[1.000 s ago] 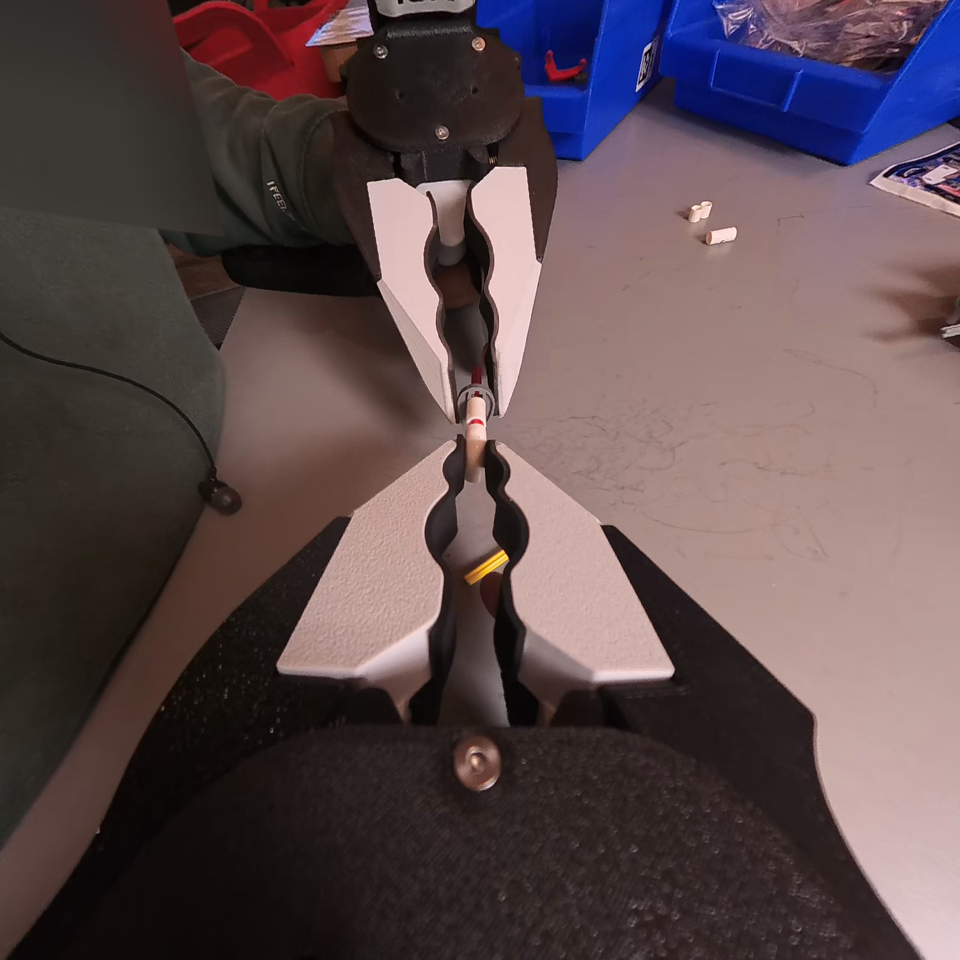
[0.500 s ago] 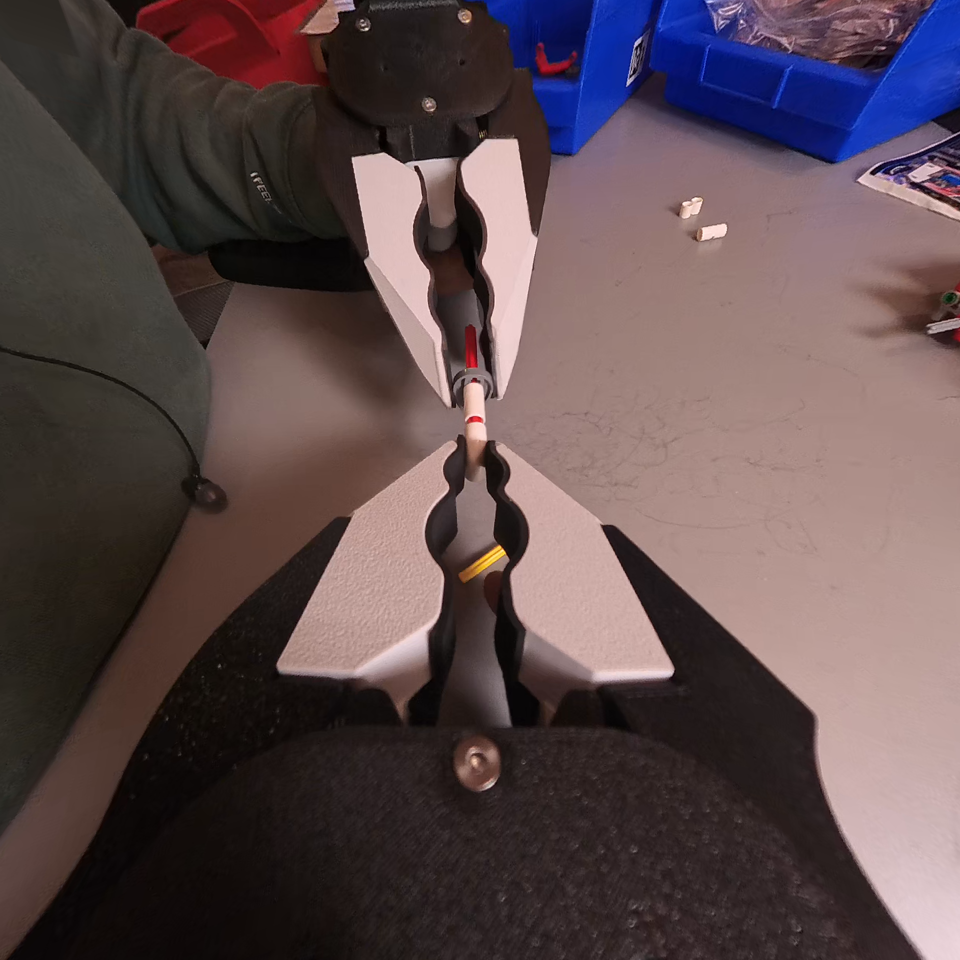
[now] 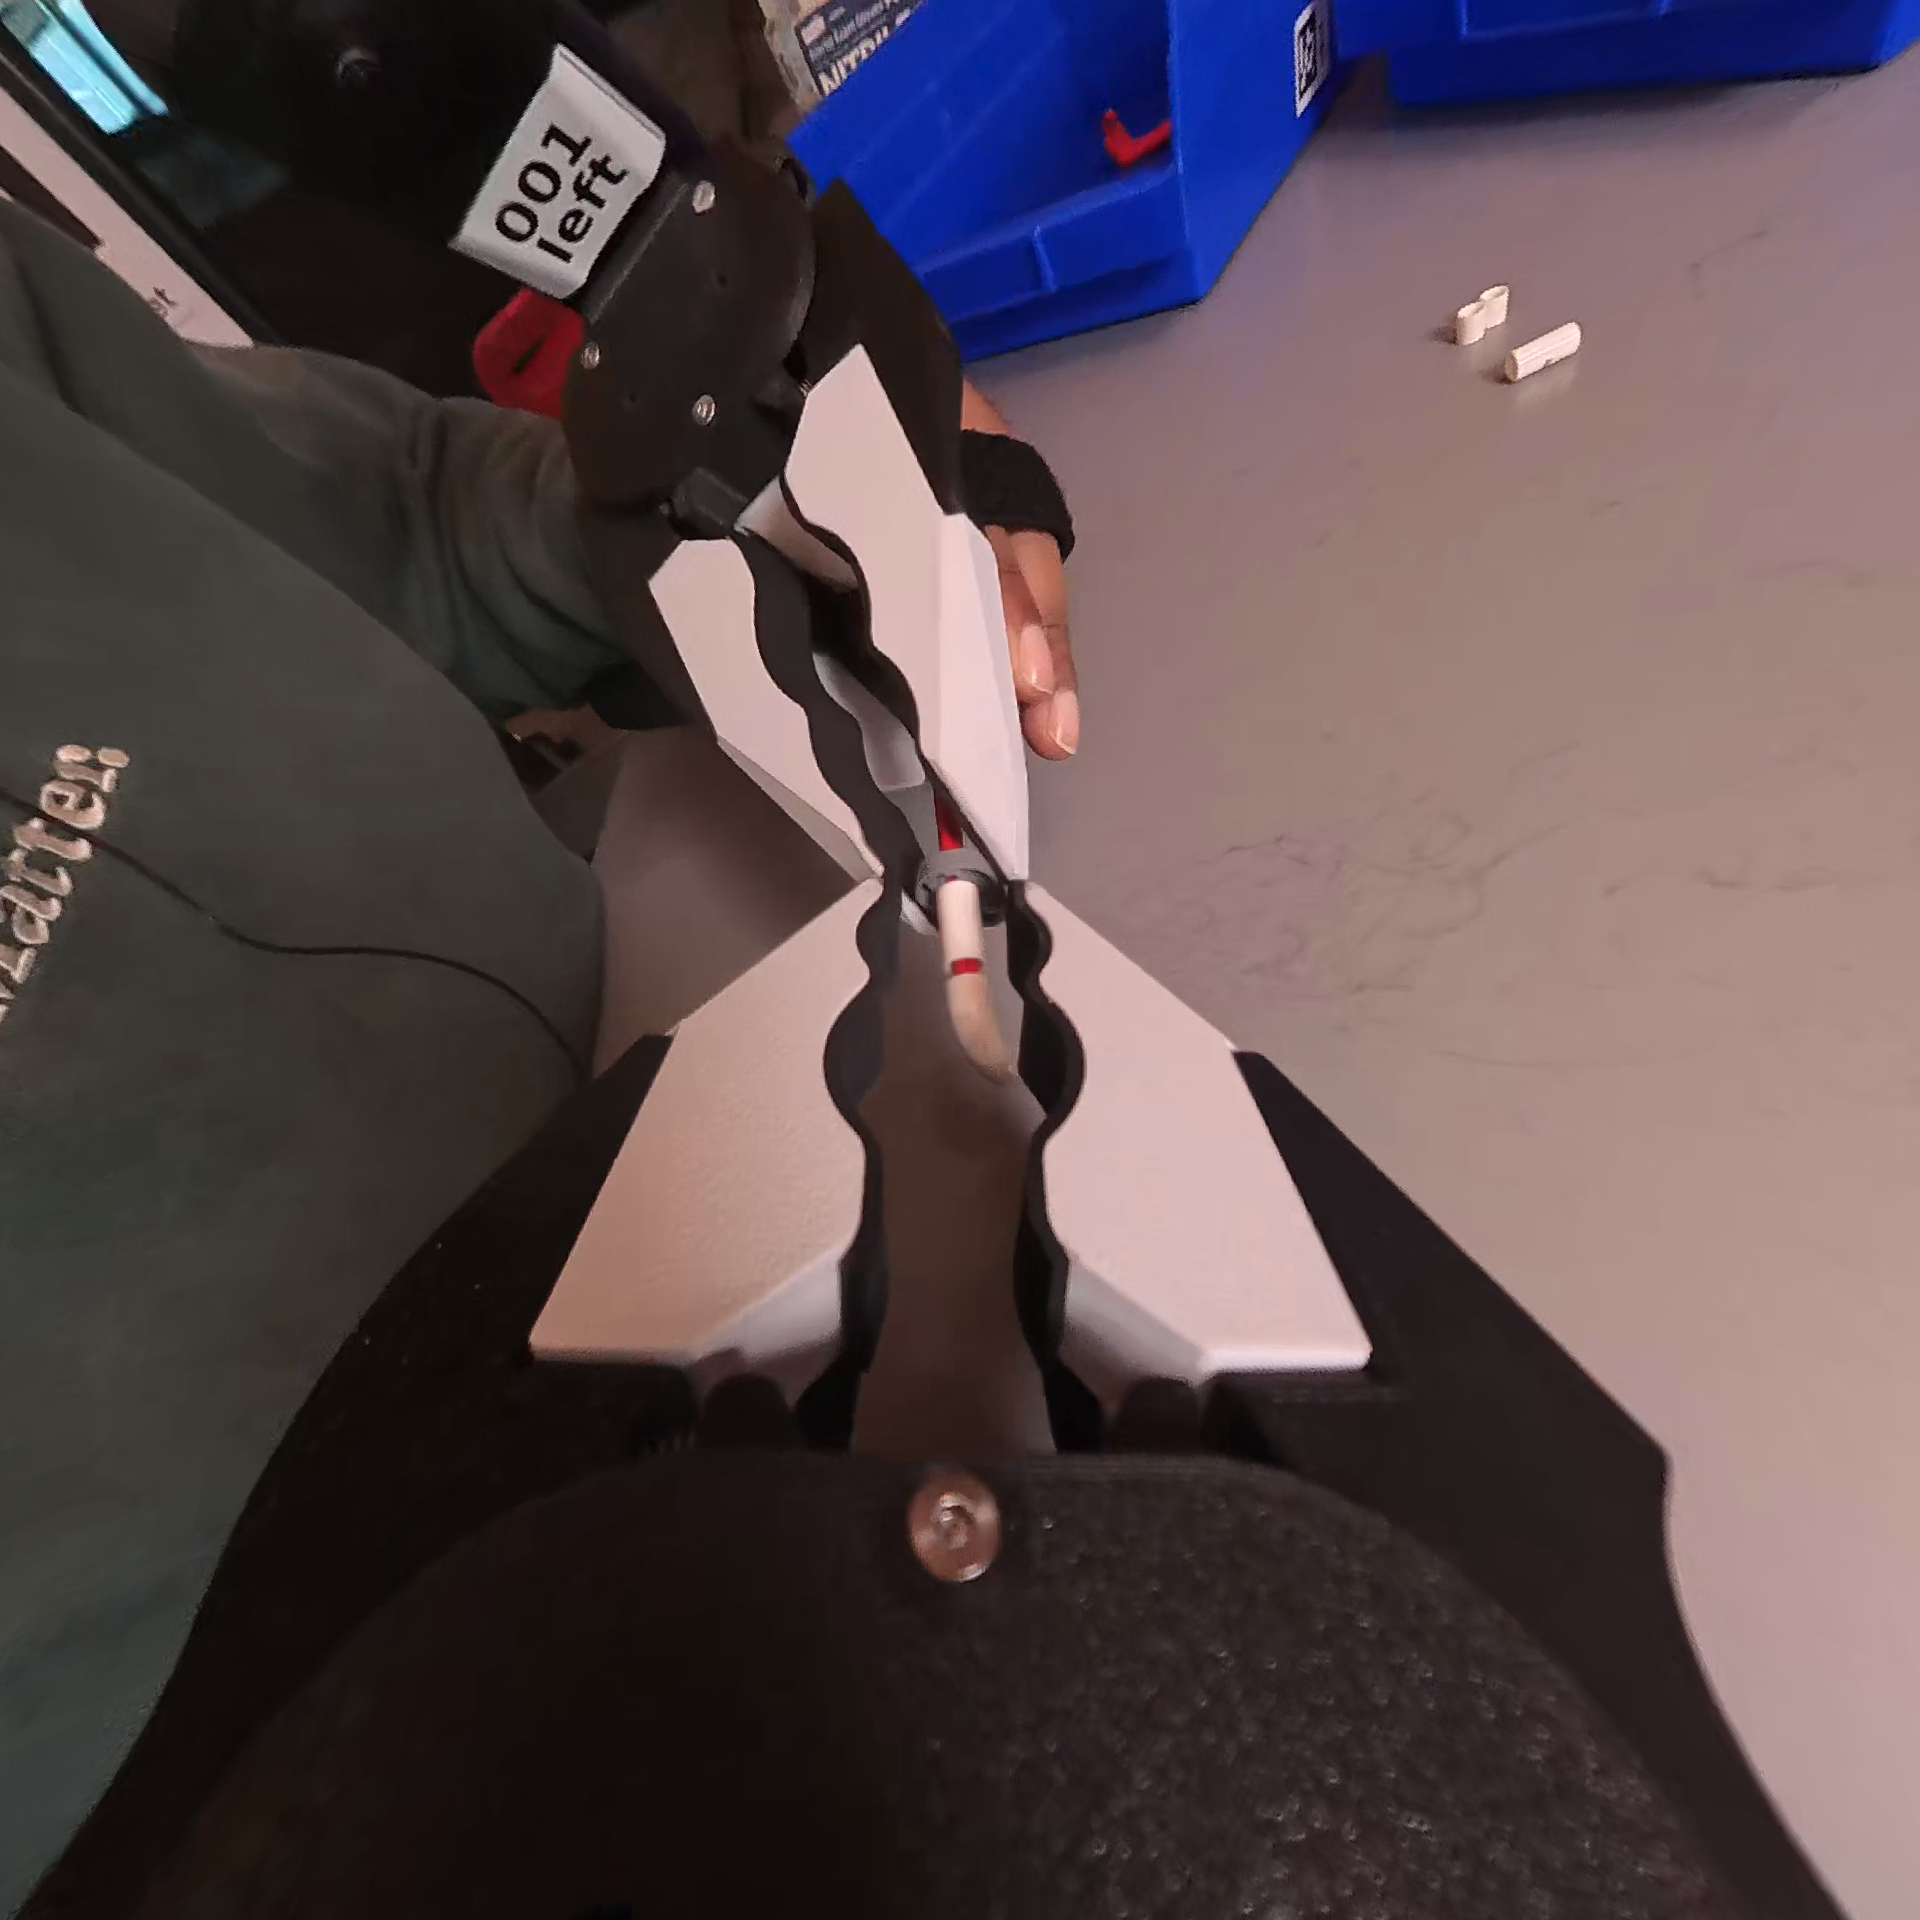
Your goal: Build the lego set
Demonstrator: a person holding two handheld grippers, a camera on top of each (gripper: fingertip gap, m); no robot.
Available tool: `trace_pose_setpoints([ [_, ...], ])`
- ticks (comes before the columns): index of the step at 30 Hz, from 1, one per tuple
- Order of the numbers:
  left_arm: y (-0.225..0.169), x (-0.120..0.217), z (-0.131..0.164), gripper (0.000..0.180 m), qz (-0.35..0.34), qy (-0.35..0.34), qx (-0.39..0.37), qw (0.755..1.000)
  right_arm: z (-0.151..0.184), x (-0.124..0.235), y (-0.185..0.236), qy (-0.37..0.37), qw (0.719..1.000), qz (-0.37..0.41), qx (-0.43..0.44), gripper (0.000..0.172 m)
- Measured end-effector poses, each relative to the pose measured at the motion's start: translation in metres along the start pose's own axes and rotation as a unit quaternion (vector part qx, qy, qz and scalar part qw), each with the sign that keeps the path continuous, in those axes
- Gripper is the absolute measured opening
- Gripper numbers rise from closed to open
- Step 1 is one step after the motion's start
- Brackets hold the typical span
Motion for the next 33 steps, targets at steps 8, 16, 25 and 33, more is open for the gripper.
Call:
trace_pose_setpoints([
  [8, 0.006, 0.000, 0.006, 0.014, 0.009, 0.018, 0.073, 0.997, 0.001, -0.002, 0.015, 0.022, 0.972, 0.033, 0.233, 0.011],
  [16, 0.012, 0.001, 0.010, 0.014, 0.003, 0.007, 0.113, 0.994, 0.001, 0.003, 0.025, 0.005, 0.940, 0.033, 0.340, 0.000],
  [25, 0.010, 0.001, 0.008, 0.014, 0.007, 0.002, 0.109, 0.994, -0.004, 0.010, 0.006, -0.011, 0.984, 0.024, 0.179, 0.021],
  [33, 0.014, 0.003, 0.008, 0.014, 0.019, -0.017, 0.161, 0.987, 0.004, 0.002, 0.022, 0.013, 0.924, 0.054, 0.379, 0.007],
])
Point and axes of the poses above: each gripper's, where its closed fingertips meet, x back along the fingers, z out of its underside, y = z × x across the jaws, the point moved 10 cm from there along x, back along the fingers, and after that the axes turned 14 degrees about -y, right-handed, at the moved point
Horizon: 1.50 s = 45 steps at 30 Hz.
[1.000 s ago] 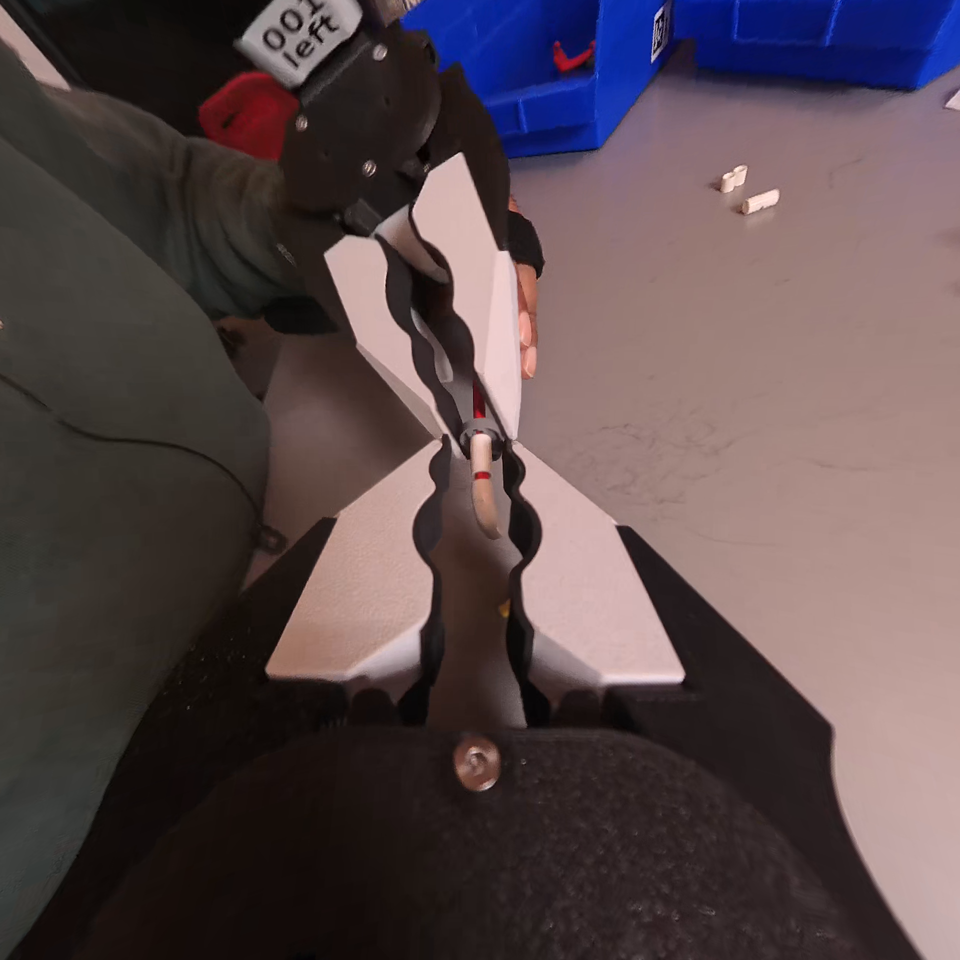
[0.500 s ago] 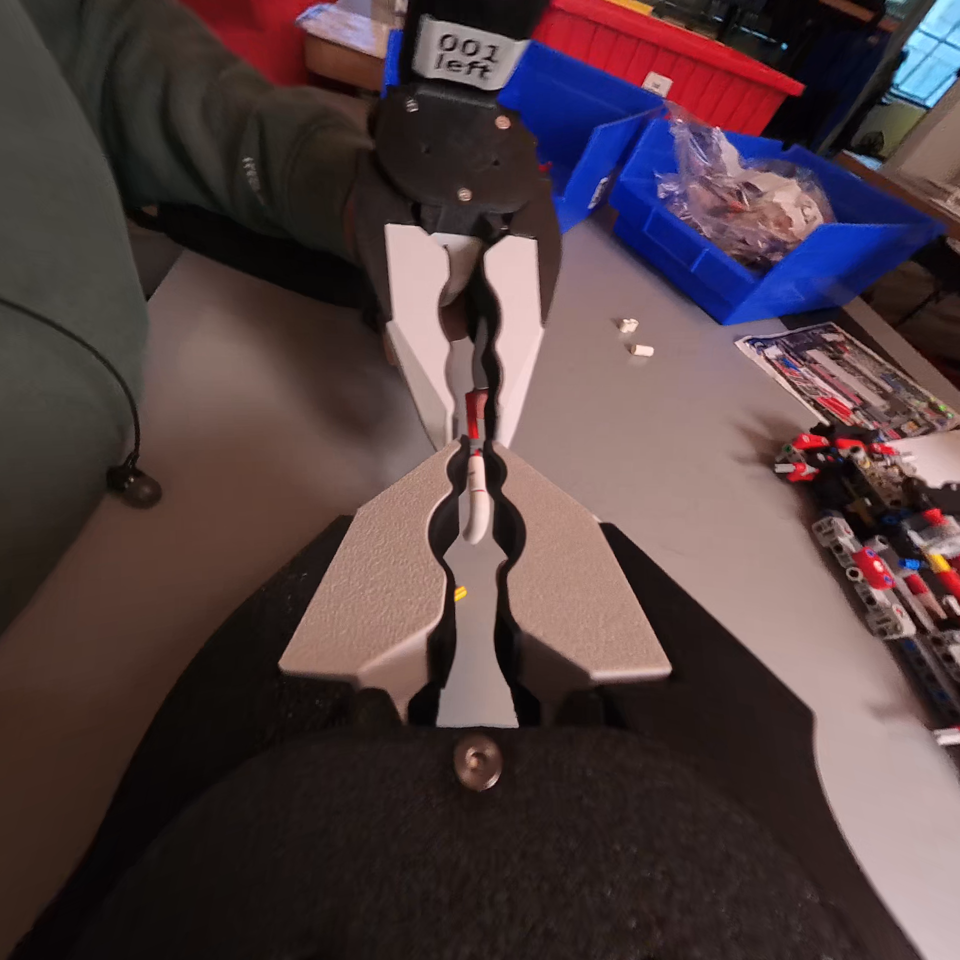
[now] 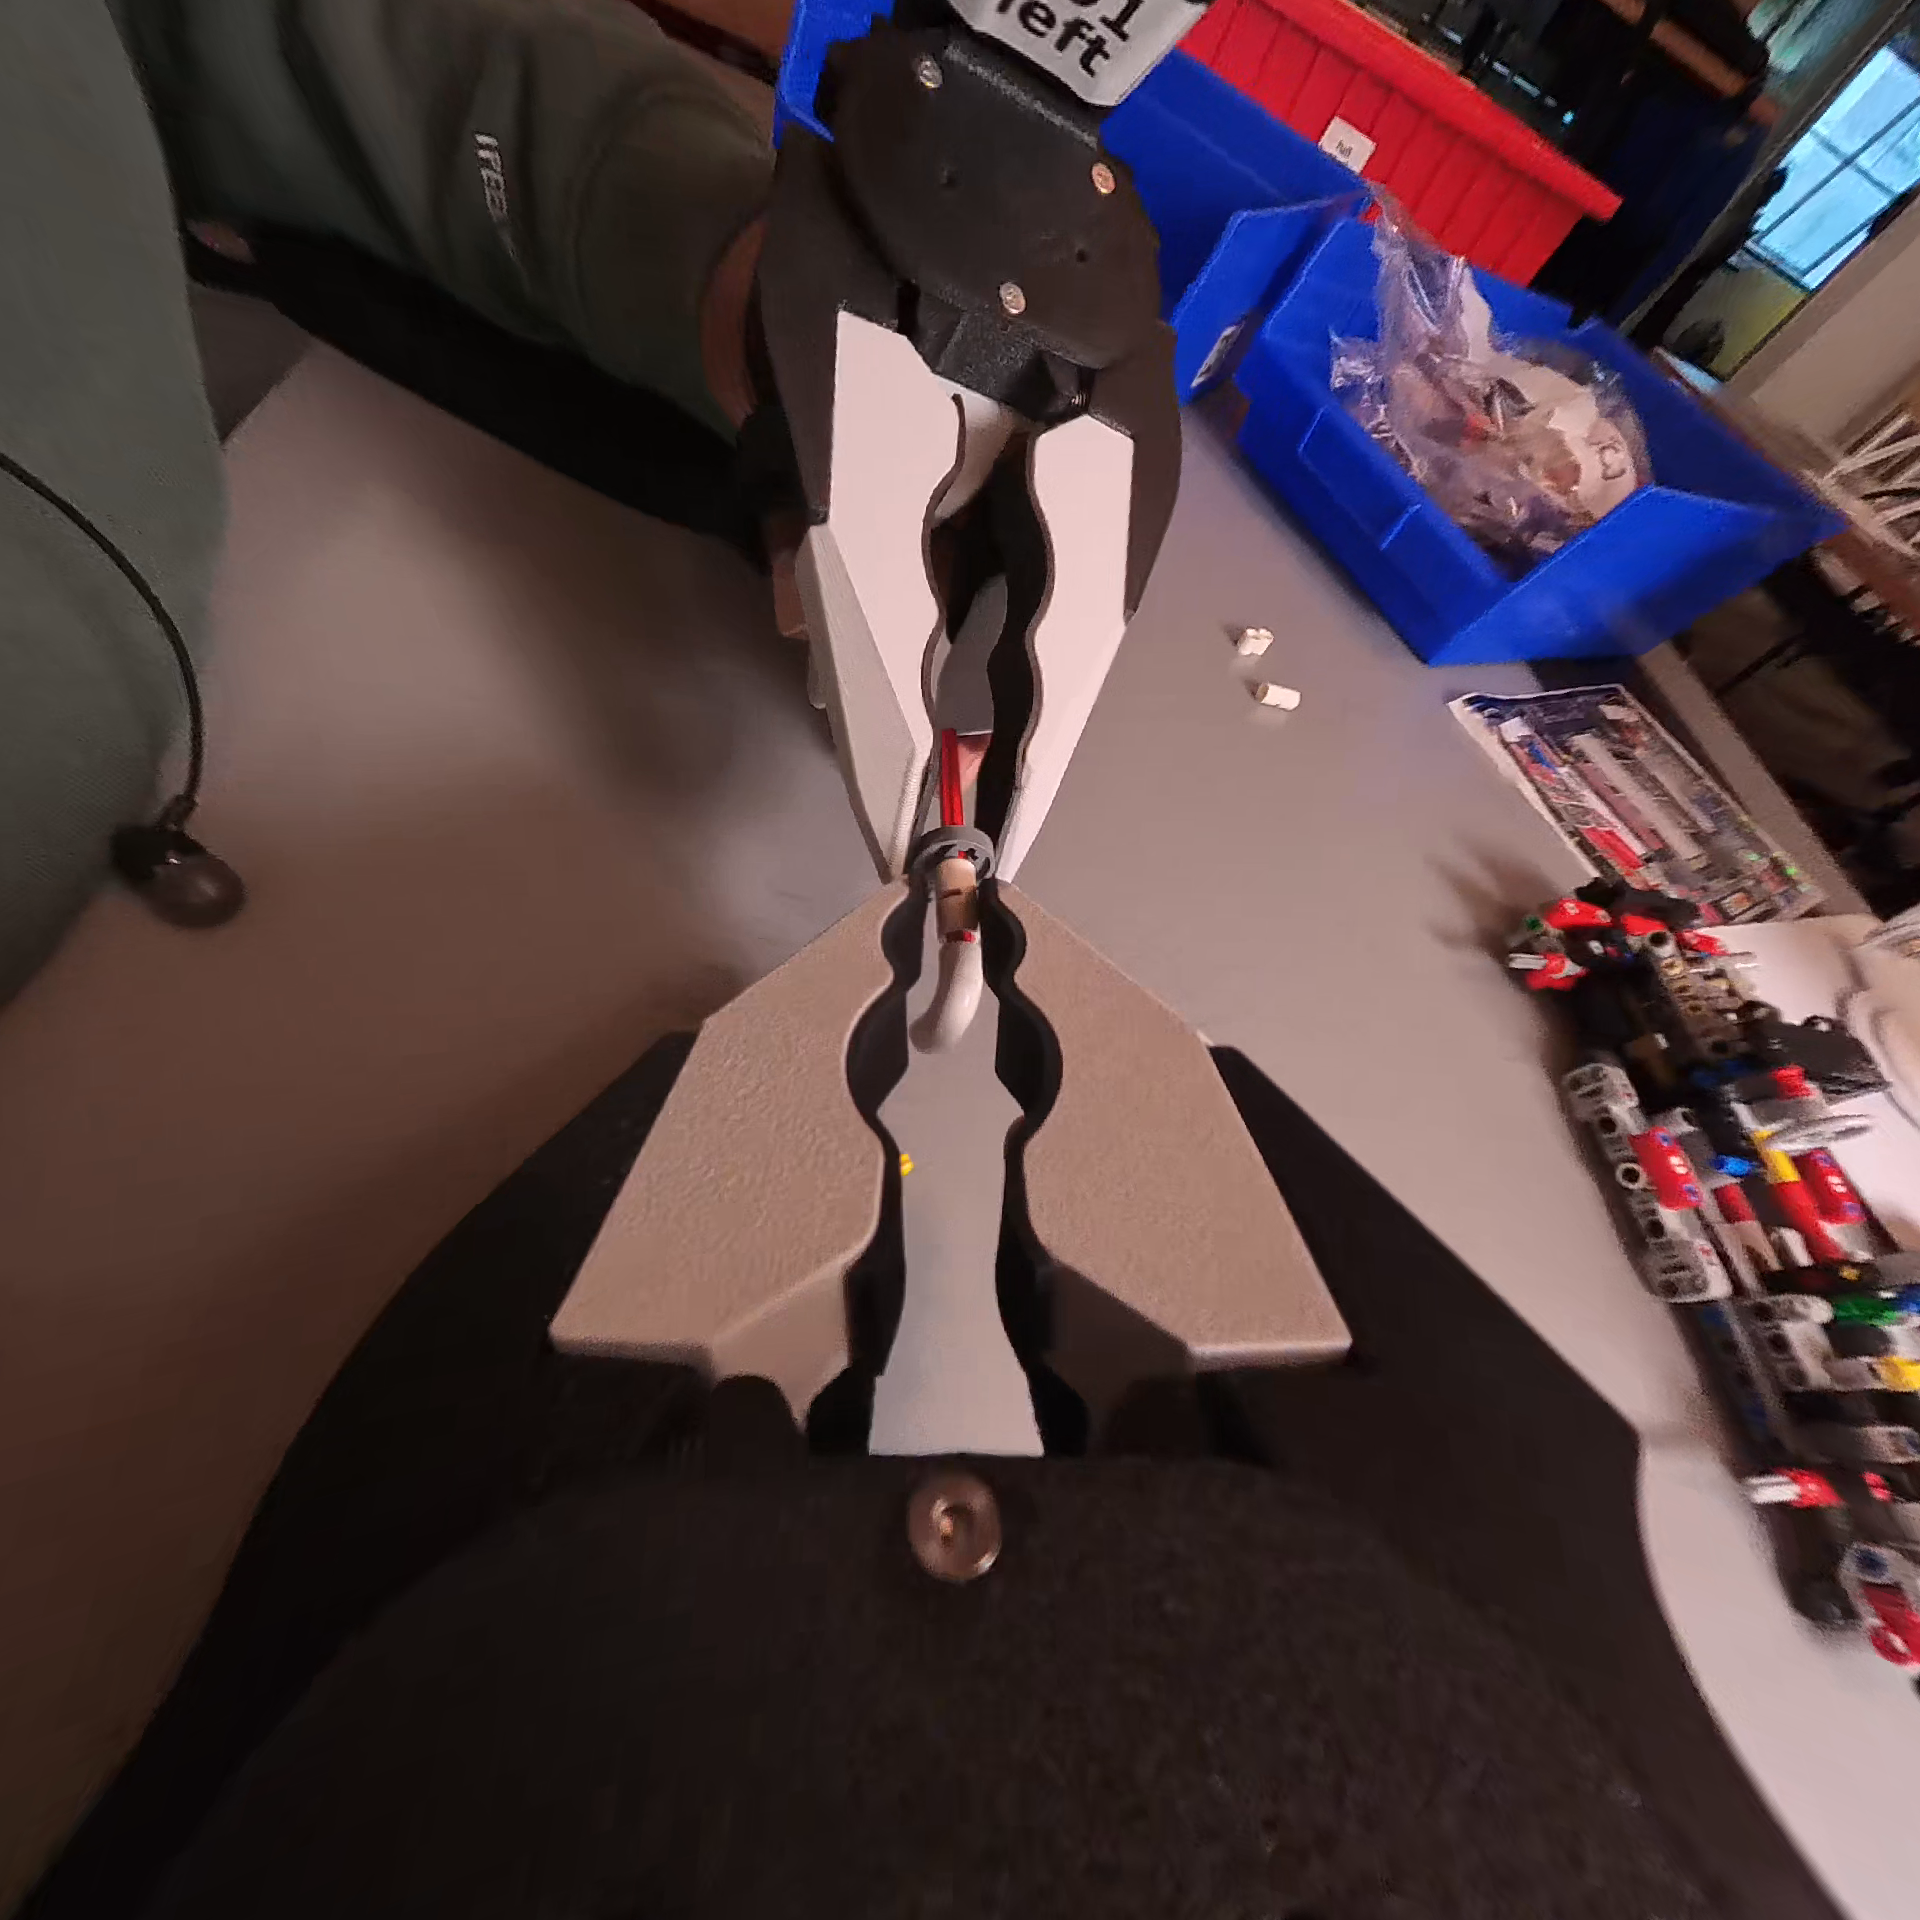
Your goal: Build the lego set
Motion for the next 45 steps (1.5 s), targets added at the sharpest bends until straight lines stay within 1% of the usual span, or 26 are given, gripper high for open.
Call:
trace_pose_setpoints([
  [1, 0.000, 0.000, 0.000, 0.014, 0.002, 0.000, 0.003, 1.000, 0.000, 0.000, 0.000, 0.002, 1.000, 0.002, 0.006, 0.005],
  [3, 0.000, 0.000, 0.000, 0.014, 0.004, 0.001, 0.005, 1.000, 0.001, 0.000, -0.001, 0.003, 1.000, -0.003, -0.012, 0.005],
  [5, 0.000, -0.001, 0.001, 0.014, 0.005, 0.001, 0.003, 1.000, 0.001, 0.002, -0.003, 0.004, 0.999, -0.010, -0.051, 0.005],
  [7, -0.001, -0.001, 0.000, 0.014, 0.009, -0.002, -0.007, 1.000, 0.002, 0.003, -0.007, 0.000, 0.994, -0.021, -0.111, 0.005],
  [11, -0.005, 0.000, -0.002, 0.014, 0.017, -0.011, -0.033, 0.999, 0.004, 0.006, -0.014, -0.018, 0.974, -0.049, -0.220, 0.005],
  [14, -0.008, 0.000, -0.002, 0.014, 0.028, -0.015, -0.056, 0.998, 0.007, 0.006, -0.016, -0.017, 0.950, -0.075, -0.303, 0.005],
  [15, -0.009, -0.001, -0.001, 0.014, 0.030, -0.014, -0.060, 0.998, 0.008, 0.006, -0.017, -0.019, 0.942, -0.081, -0.324, 0.005],
  [16, -0.009, -0.001, -0.001, 0.014, 0.031, -0.013, -0.059, 0.998, 0.009, 0.007, -0.017, -0.024, 0.941, -0.083, -0.328, 0.005],
  [17, -0.009, -0.001, -0.001, 0.014, 0.031, -0.013, -0.056, 0.998, 0.009, 0.007, -0.017, -0.026, 0.943, -0.082, -0.321, 0.006],
  [19, -0.008, 0.000, -0.001, 0.014, 0.028, -0.012, -0.052, 0.998, 0.007, 0.007, -0.015, -0.025, 0.952, -0.081, -0.294, 0.013],
  [22, -0.006, 0.000, -0.001, 0.014, 0.025, -0.014, -0.045, 0.999, 0.004, 0.009, -0.014, -0.028, 0.971, -0.062, -0.231, 0.020],
  [26, -0.004, 0.001, -0.001, 0.014, 0.024, -0.015, -0.036, 0.999, 0.000, 0.009, -0.011, -0.040, 0.984, -0.041, -0.166, 0.019],
  [32, -0.002, 0.003, -0.002, 0.014, 0.025, -0.025, -0.018, 0.999, -0.002, 0.006, -0.004, -0.032, 0.996, -0.025, -0.075, 0.009],
  [35, -0.003, 0.003, -0.003, 0.014, 0.025, -0.028, -0.017, 0.999, -0.001, 0.005, -0.003, -0.023, 0.998, -0.018, -0.060, 0.005],
  [41, -0.003, 0.004, -0.004, 0.014, 0.023, -0.031, -0.023, 0.999, -0.003, 0.006, -0.004, -0.028, 0.998, -0.016, -0.061, 0.005],
  [45, -0.002, 0.004, -0.004, 0.014, 0.022, -0.033, -0.020, 0.999, -0.003, 0.006, -0.003, -0.029, 0.999, -0.009, -0.035, 0.005],
])
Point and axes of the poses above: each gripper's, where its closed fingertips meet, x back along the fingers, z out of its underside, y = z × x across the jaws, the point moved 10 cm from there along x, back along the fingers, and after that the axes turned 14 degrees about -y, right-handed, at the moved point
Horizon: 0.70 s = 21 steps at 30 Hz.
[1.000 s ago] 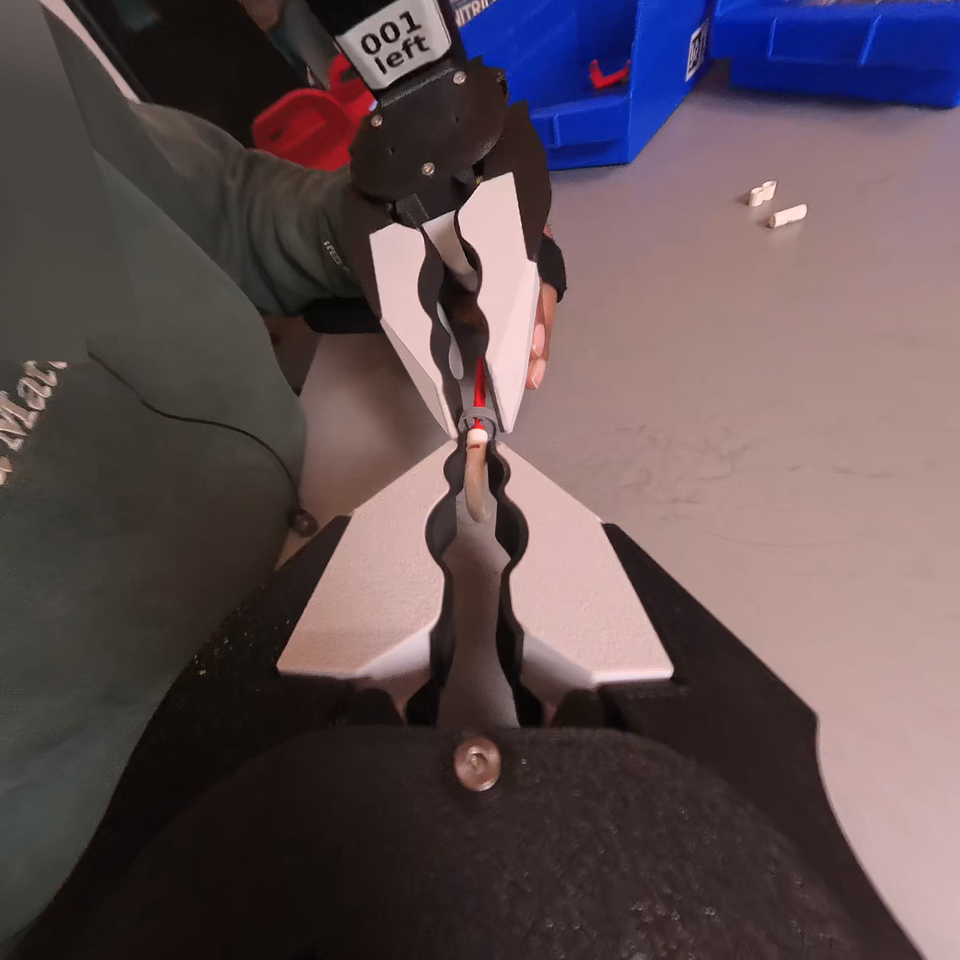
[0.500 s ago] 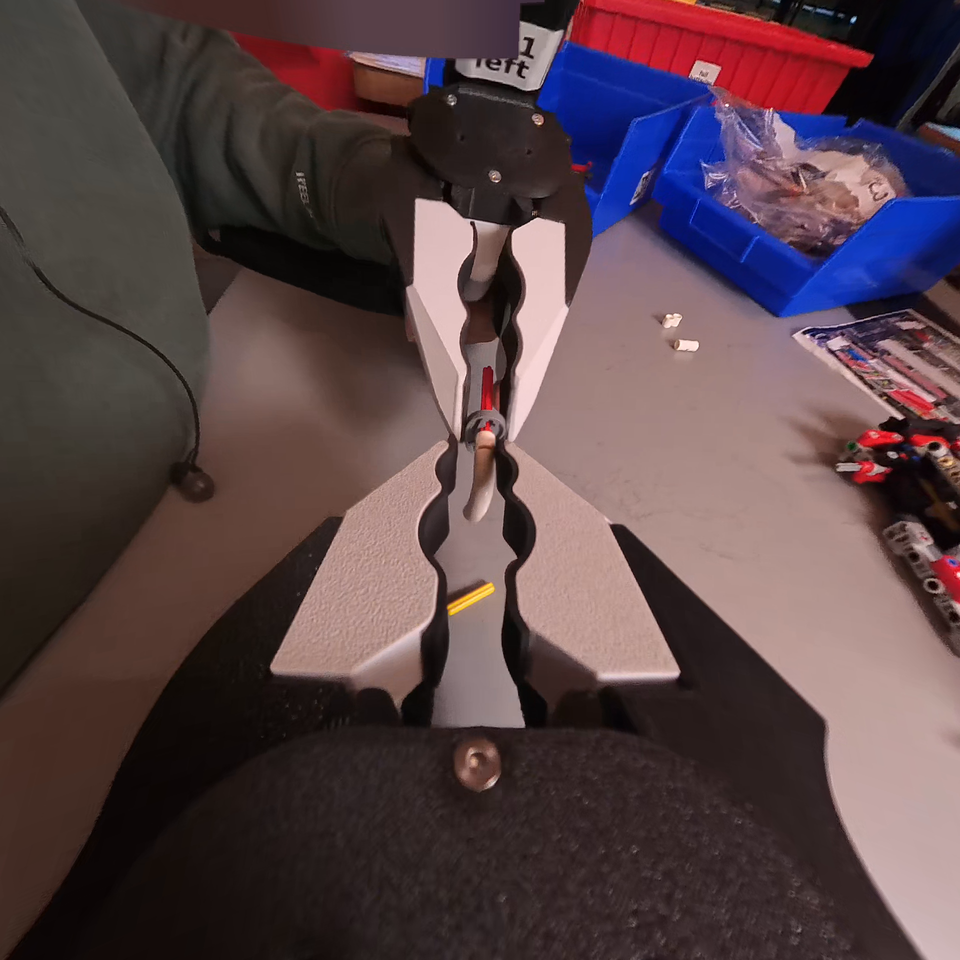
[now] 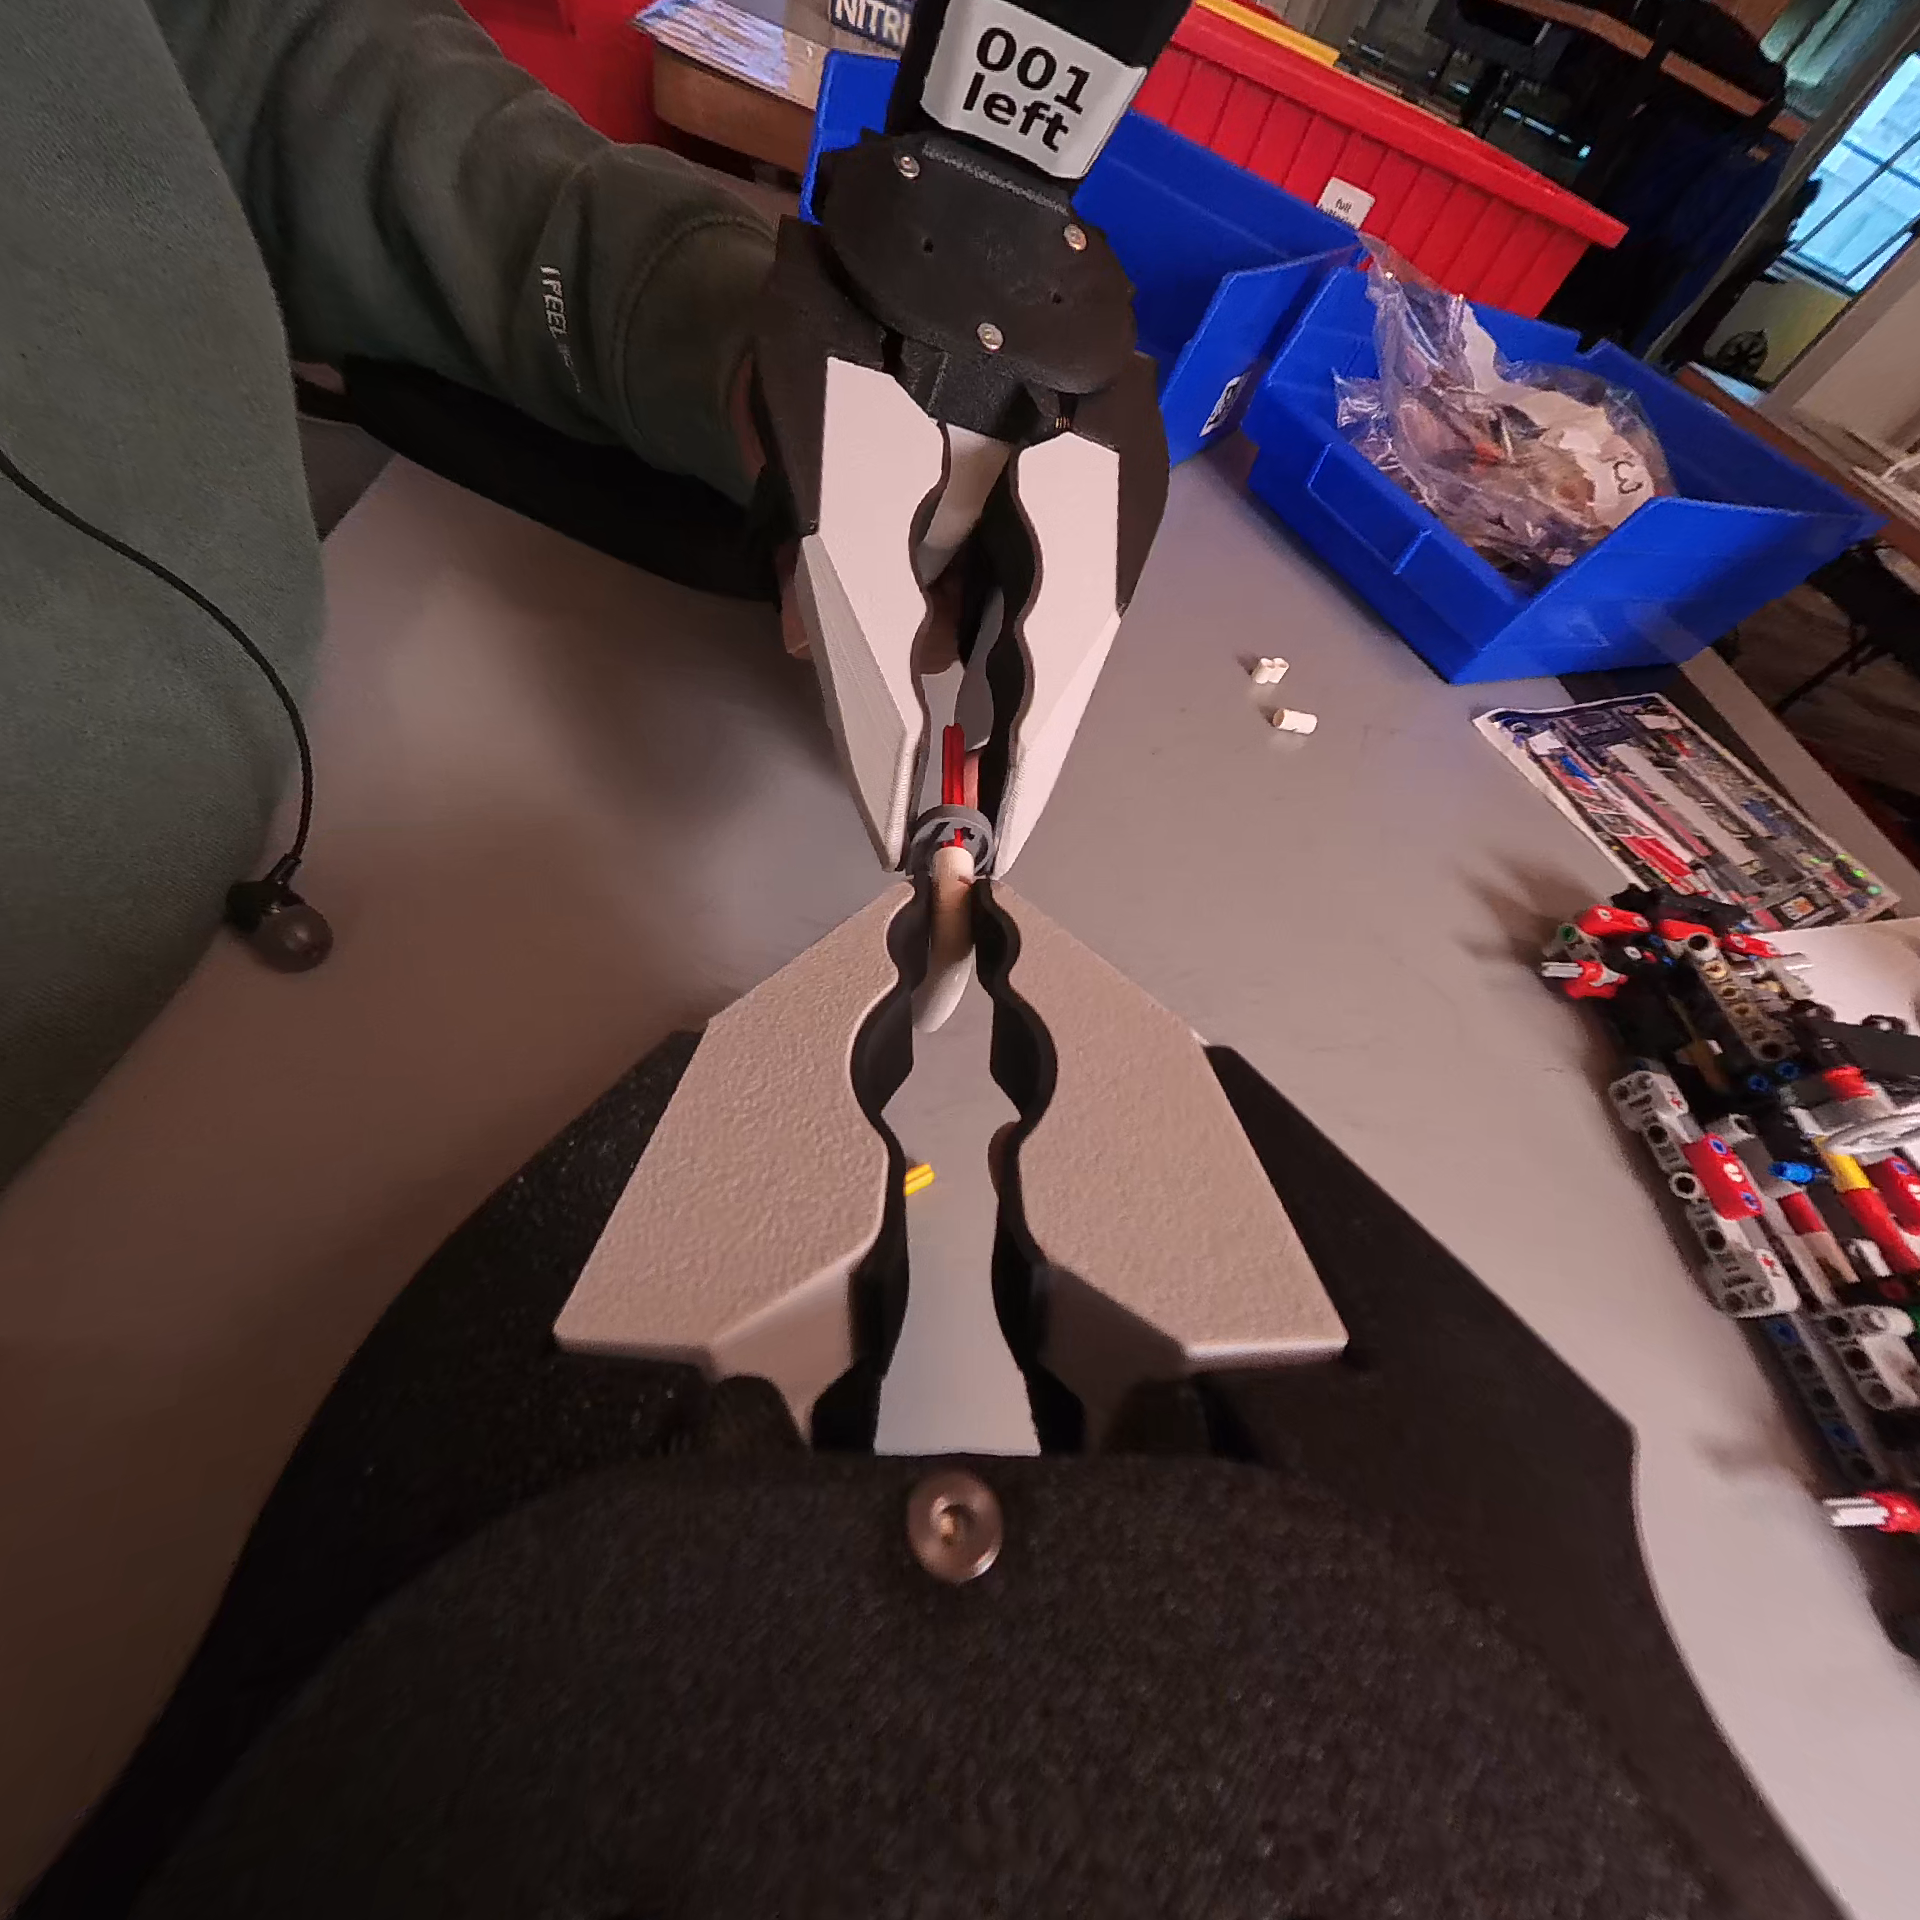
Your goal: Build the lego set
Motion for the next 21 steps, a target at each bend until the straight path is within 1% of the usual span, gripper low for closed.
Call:
trace_pose_setpoints([
  [4, 0.0009, 0.0005, 0.0003, 0.014, -0.002, 0.001, 0.002, 1.000, -0.0004, 0.0008, 0.0009, -0.001, 1.000, 0.004, 0.021, 0.005],
  [10, 0.0019, 0.0013, 0.0003, 0.014, -0.007, 0.003, 0.003, 1.000, -0.0017, 0.0019, 0.0007, -0.007, 1.000, 0.007, 0.028, 0.005],
  [21, 0.0017, 0.0018, -0.0001, 0.014, -0.007, 0.002, 0.000, 1.000, -0.0019, 0.0029, -0.0012, -0.013, 1.000, 0.008, 0.011, 0.009],
])
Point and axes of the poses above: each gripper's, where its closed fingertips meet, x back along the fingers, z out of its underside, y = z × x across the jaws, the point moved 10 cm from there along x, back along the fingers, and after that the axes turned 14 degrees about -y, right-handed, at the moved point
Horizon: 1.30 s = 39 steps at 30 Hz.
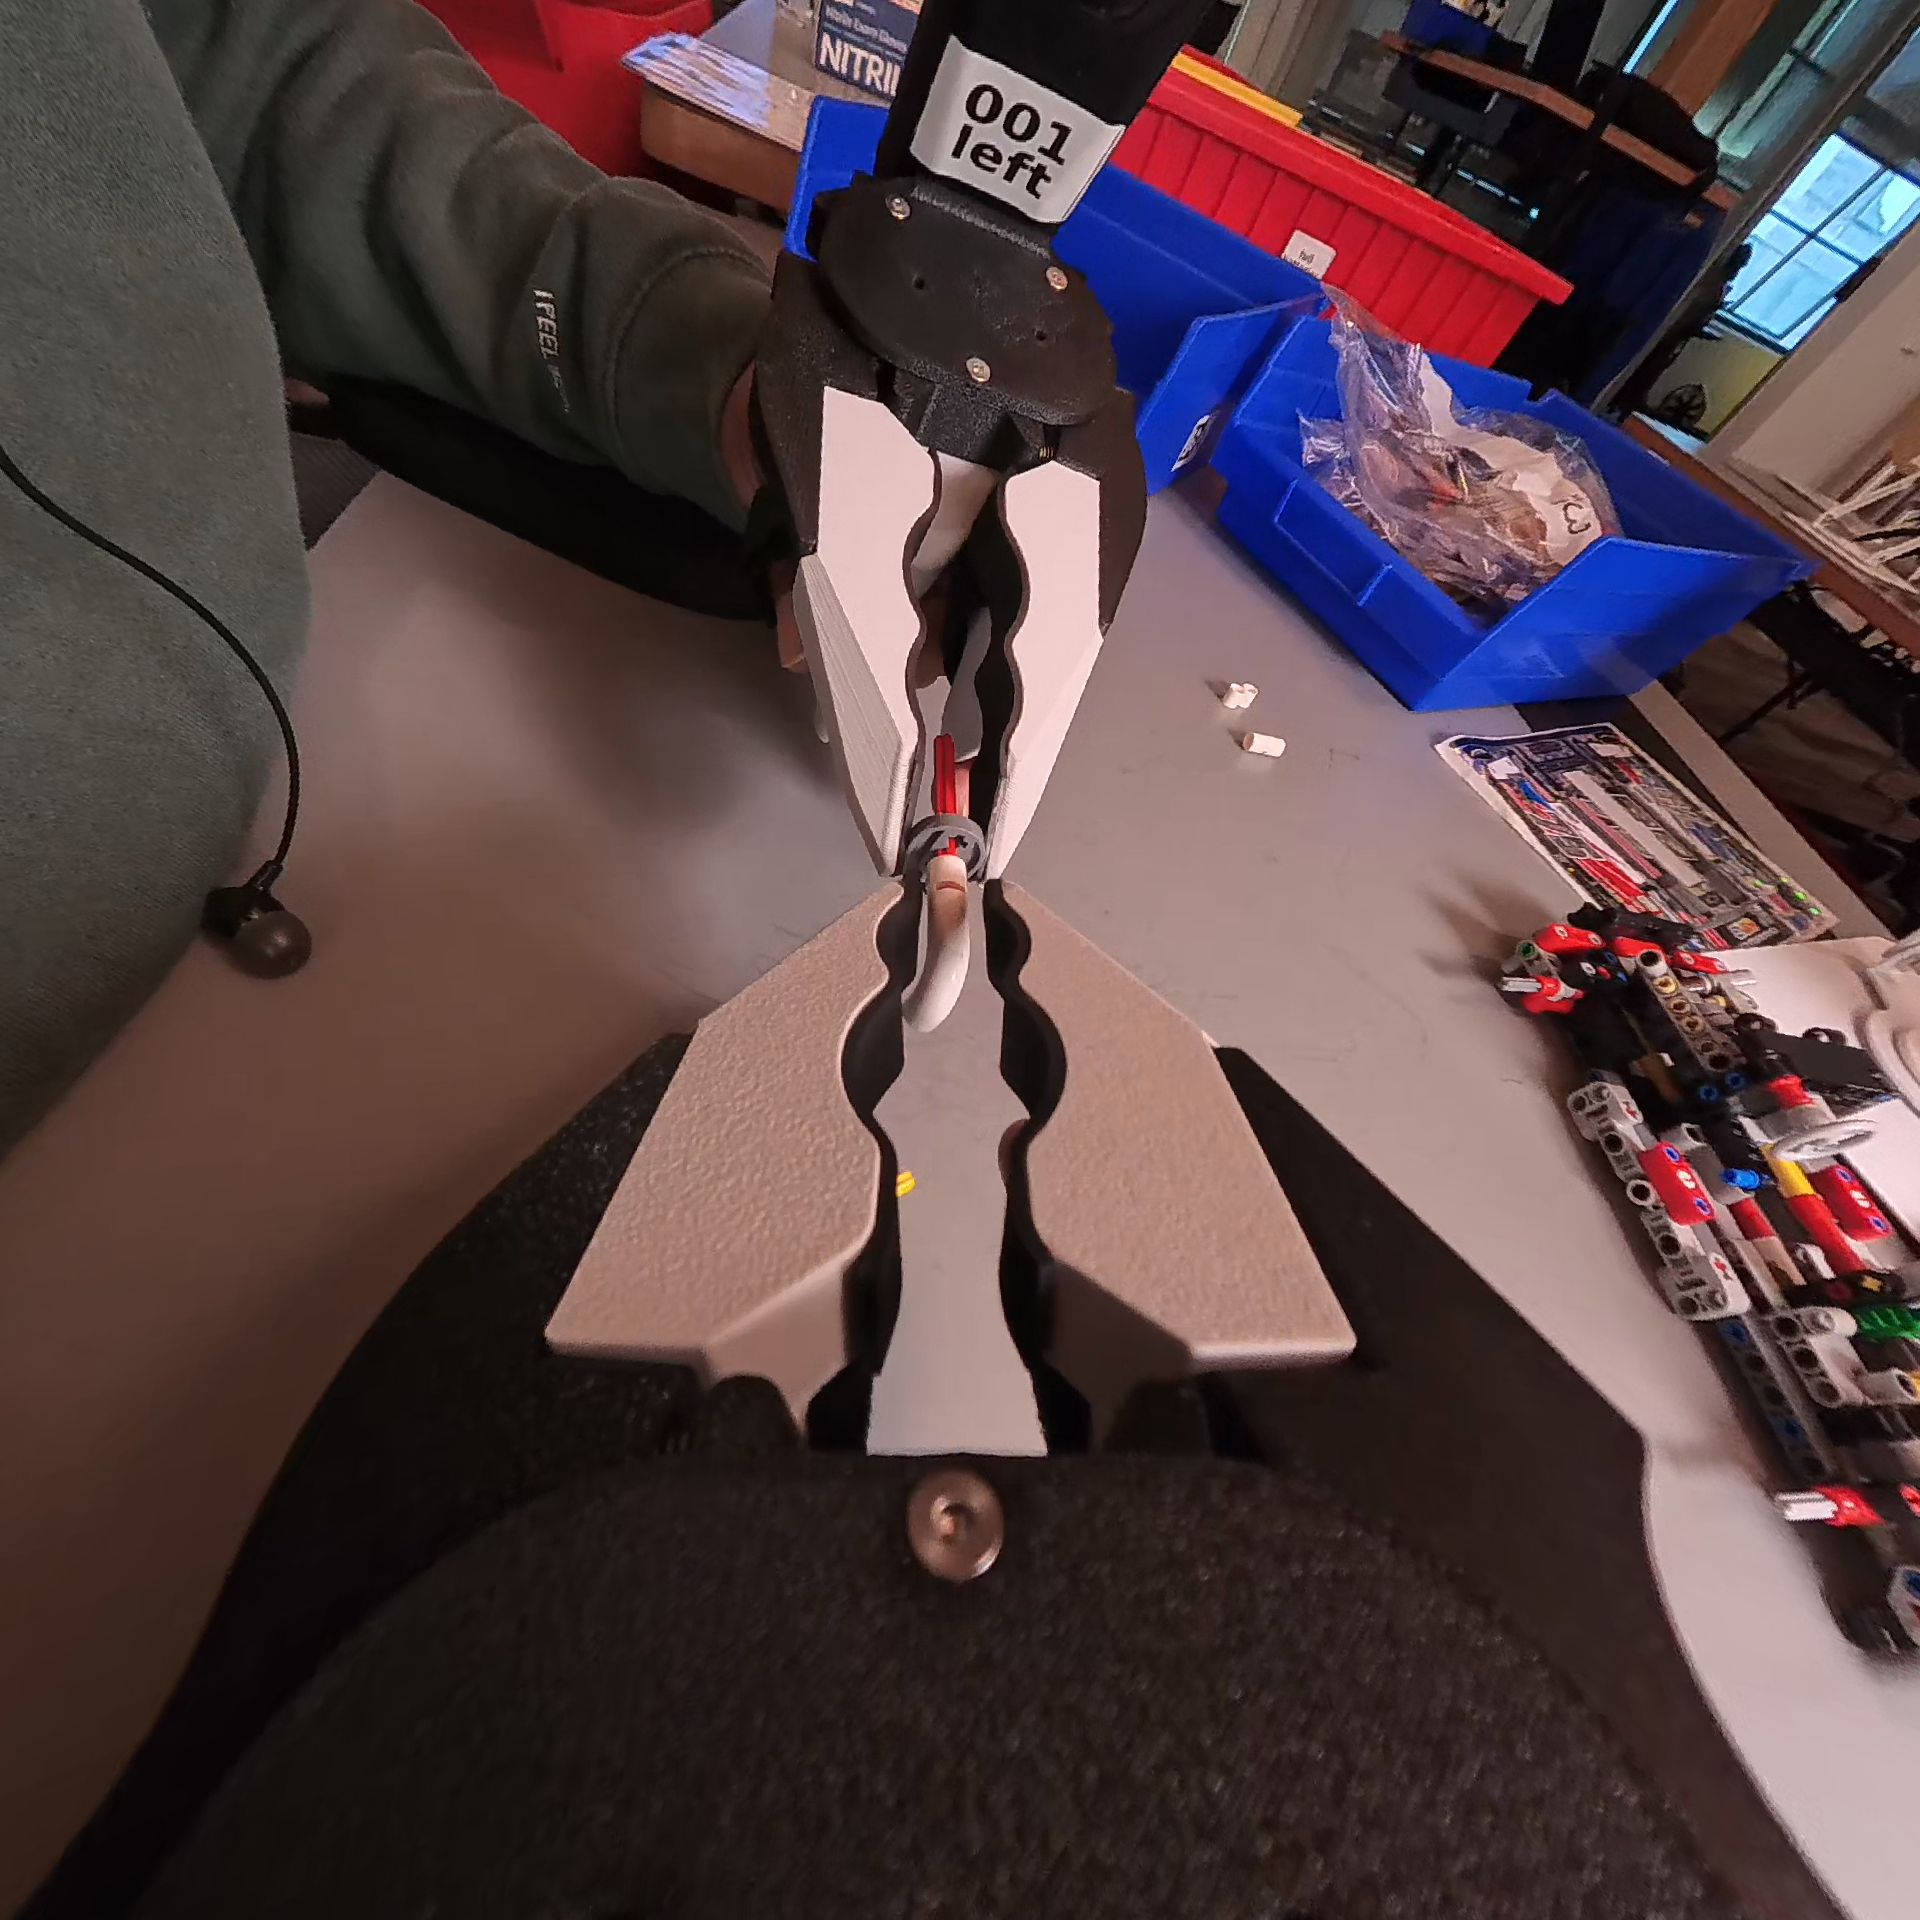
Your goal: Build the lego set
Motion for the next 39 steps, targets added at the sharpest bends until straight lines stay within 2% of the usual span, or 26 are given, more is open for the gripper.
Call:
trace_pose_setpoints([
  [7, -0.001, 0.000, -0.001, 0.014, 0.001, -0.002, -0.007, 1.000, 0.001, 0.002, -0.002, 0.001, 0.999, -0.013, -0.032, 0.013],
  [15, 0.002, 0.006, -0.005, 0.014, -0.005, -0.022, -0.003, 1.000, 0.003, 0.015, -0.014, -0.027, 0.993, -0.024, -0.111, 0.009],
  [35, -0.003, 0.001, 0.002, 0.013, -0.021, -0.015, 0.000, 1.000, 0.012, 0.009, -0.010, -0.002, 0.985, -0.020, -0.170, 0.004],
  [39, -0.003, -0.001, 0.007, 0.013, -0.023, 0.008, -0.002, 1.000, 0.013, 0.008, -0.010, 0.003, 0.984, -0.022, -0.177, 0.004],
])
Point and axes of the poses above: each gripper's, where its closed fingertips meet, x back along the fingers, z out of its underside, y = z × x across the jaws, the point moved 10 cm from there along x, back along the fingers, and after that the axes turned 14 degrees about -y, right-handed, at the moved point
